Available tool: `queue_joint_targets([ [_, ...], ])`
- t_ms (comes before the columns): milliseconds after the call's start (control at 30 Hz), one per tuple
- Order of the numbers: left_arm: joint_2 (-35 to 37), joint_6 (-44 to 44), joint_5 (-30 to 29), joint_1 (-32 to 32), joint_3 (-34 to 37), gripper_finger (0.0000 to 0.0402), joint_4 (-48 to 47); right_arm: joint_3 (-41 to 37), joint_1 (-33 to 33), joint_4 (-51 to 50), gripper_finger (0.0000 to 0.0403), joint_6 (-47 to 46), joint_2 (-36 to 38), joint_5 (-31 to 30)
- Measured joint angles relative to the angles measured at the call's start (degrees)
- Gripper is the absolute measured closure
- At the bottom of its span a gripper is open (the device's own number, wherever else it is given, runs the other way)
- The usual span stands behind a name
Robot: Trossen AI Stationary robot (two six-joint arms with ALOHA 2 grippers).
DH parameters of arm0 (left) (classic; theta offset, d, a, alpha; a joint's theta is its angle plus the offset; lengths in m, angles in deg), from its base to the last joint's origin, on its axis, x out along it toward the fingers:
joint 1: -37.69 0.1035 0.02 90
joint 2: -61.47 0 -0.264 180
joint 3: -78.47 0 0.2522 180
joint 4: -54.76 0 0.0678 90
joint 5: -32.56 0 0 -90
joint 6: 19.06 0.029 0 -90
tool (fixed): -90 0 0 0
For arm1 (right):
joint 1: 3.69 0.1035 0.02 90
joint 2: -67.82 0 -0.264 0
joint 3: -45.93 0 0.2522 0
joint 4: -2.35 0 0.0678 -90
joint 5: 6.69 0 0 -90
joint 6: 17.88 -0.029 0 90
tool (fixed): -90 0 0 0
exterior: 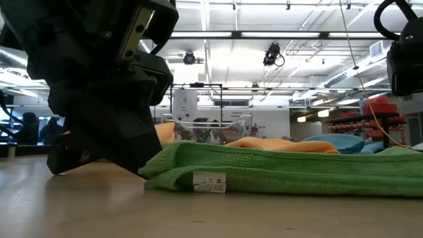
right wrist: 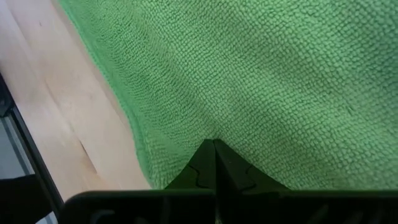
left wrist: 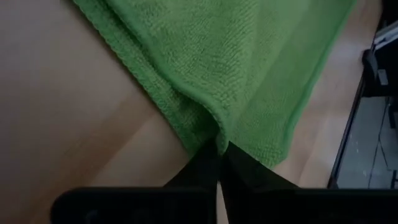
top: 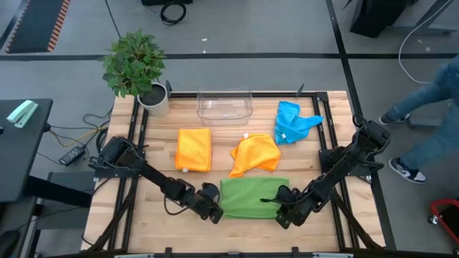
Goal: Fold microfiber towels
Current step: Fold the green microfiber cloth
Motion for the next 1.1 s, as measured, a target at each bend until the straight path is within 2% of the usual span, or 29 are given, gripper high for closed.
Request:
queue_joint_targets([
  [233,0.1,-1.2,4.4,0.2,-0.1,0.0270,-0.7,0.0,0.0,0.0,0.0403,0.2,0.0,0.0],
  [367,0.7,1.2,10.9,1.5,-0.1,0.0211,-1.4,0.0,0.0,0.2,0.0403,0.2,0.0,-0.1],
  [467,2.8,2.7,16.6,3.0,0.0,0.0190,-4.5,0.0,0.0,0.6,0.0403,0.4,0.0,-0.1],
  [533,5.4,2.4,18.6,4.2,0.4,0.0187,-9.6,0.0,0.0,0.6,0.0403,0.5,0.0,-0.1],
  [667,12.3,4.0,18.0,5.8,0.4,0.0198,-23.2,0.0,0.0,0.5,0.0403,0.8,0.0,0.8],
  [733,15.7,5.4,15.4,6.1,0.4,0.0208,-27.0,0.0,0.0,0.5,0.0403,0.9,0.0,1.1],
  [800,17.7,8.7,10.4,6.0,0.4,0.0217,-24.0,0.0,0.0,0.5,0.0403,1.1,0.0,1.3],
  [900,18.1,20.5,5.5,5.5,0.1,0.0231,-18.5,-0.1,0.0,0.6,0.0403,1.8,0.0,1.3],
  [1000,16.7,37.9,4.8,5.5,0.3,0.0247,-18.7,0.0,0.0,0.9,0.0403,2.1,0.0,1.2],
  [1100,16.4,53.8,0.7,5.5,0.2,0.0264,-17.9,0.0,0.0,0.9,0.0403,2.2,0.0,1.1],
])
